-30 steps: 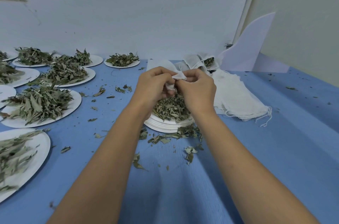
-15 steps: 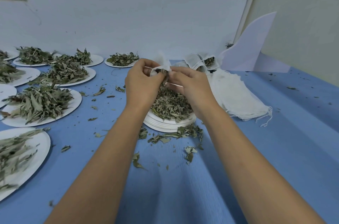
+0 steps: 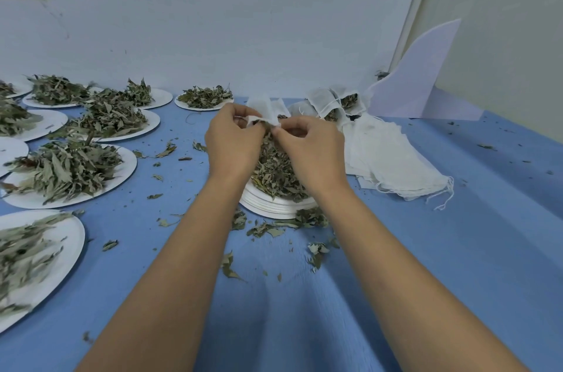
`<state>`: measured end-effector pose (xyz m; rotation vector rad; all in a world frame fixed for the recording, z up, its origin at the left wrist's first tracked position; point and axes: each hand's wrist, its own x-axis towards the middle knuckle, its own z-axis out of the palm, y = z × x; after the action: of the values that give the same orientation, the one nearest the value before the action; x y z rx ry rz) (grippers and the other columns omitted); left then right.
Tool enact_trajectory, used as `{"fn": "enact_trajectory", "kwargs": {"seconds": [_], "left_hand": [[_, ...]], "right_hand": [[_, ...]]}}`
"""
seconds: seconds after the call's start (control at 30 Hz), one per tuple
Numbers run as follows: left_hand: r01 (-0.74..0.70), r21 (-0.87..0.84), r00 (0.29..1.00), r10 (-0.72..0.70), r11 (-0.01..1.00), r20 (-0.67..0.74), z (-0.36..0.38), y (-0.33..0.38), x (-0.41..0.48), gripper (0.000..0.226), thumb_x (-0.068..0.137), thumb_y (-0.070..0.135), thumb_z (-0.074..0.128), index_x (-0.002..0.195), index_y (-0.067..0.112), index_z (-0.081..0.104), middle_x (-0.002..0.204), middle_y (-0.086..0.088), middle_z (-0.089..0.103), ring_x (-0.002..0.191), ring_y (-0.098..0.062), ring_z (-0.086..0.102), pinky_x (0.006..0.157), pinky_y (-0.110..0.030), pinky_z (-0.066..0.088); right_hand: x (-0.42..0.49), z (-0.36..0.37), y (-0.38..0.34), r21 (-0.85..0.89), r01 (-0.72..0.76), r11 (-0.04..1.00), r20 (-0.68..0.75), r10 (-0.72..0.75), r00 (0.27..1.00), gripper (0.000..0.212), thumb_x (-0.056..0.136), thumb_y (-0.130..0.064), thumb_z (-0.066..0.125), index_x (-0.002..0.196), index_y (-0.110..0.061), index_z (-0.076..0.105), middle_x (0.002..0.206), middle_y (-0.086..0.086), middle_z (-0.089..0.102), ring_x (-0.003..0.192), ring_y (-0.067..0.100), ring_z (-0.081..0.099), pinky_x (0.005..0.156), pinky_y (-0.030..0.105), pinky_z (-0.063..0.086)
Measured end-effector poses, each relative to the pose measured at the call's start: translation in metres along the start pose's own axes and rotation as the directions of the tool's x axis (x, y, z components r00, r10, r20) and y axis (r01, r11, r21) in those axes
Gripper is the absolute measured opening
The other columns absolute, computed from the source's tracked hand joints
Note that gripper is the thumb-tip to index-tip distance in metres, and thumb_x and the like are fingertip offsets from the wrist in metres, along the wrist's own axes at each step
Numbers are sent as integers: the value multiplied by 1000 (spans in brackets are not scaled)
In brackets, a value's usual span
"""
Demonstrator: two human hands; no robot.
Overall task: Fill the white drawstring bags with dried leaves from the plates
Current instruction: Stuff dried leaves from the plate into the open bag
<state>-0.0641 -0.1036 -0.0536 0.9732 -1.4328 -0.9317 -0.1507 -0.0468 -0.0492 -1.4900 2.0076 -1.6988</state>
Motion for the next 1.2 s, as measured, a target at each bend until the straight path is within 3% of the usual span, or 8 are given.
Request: {"fn": "enact_trajectory", "kwargs": {"seconds": [0.07,0.13,0.27,0.4,0.57,0.83,1.0,1.2], "left_hand": [[73,-57,995,-69,996,72,-1,2,2,17,83,7,65,95,17,58,74,4,56,74,-14,59,78,-37,55],[131,-95,989,-123,987,83,-3,3,4,20,83,2,61,94,18,57,77,2,58,76,-16,59,84,-44,55],[176,-154,984,-171,972,44,-8,1,6,23,85,-2,57,86,21,56,75,4,57,64,-6,56,80,-34,55],[191,-235,981,-184,953,52,-7,2,5,23,84,-3,56,84,20,56,78,3,57,59,-4,55,71,-25,54],[191,-256,982,-187,948,40,-5,3,4,22,84,-3,56,84,19,57,74,5,57,59,-5,55,66,-21,53],[222,-340,975,-215,914,58,-4,3,5,13,90,5,60,84,17,58,79,0,57,65,-8,56,67,-17,55],[151,-306,988,-157,940,6,-4,3,4,13,91,9,60,84,20,60,71,1,57,55,-5,54,56,-16,50],[42,-52,994,-47,998,-95,0,-5,3,6,89,21,65,95,19,65,70,13,56,51,12,52,47,-3,37]], "right_hand": [[2,-7,-1,72,-72,995,40,69,997,18,87,-20,64,101,-12,72,92,-1,72,89,12,67,83,31,54],[6,-14,-2,-68,-88,994,95,95,991,30,85,-31,64,110,-15,68,103,-3,67,98,12,63,79,24,50],[8,-19,-2,-613,-78,786,241,280,929,90,72,-76,54,139,-16,42,148,10,32,135,29,32,99,43,37],[-5,-5,3,-705,-93,703,294,410,863,112,68,-87,43,151,-17,12,158,9,2,142,33,17,105,47,31],[-5,0,11,-675,-53,736,351,383,854,88,79,-63,62,142,-14,25,149,12,17,129,34,36,92,40,39],[0,-4,17,-568,52,821,234,100,967,25,83,-21,71,102,-5,68,99,12,67,91,26,61,71,30,44],[1,-5,22,-519,29,854,188,81,979,28,86,-14,68,114,-12,69,105,11,70,95,23,63,71,20,39],[9,-17,14,-327,-4,945,85,34,996,21,83,-17,72,103,-11,74,97,4,73,65,2,53,54,0,36]]}}
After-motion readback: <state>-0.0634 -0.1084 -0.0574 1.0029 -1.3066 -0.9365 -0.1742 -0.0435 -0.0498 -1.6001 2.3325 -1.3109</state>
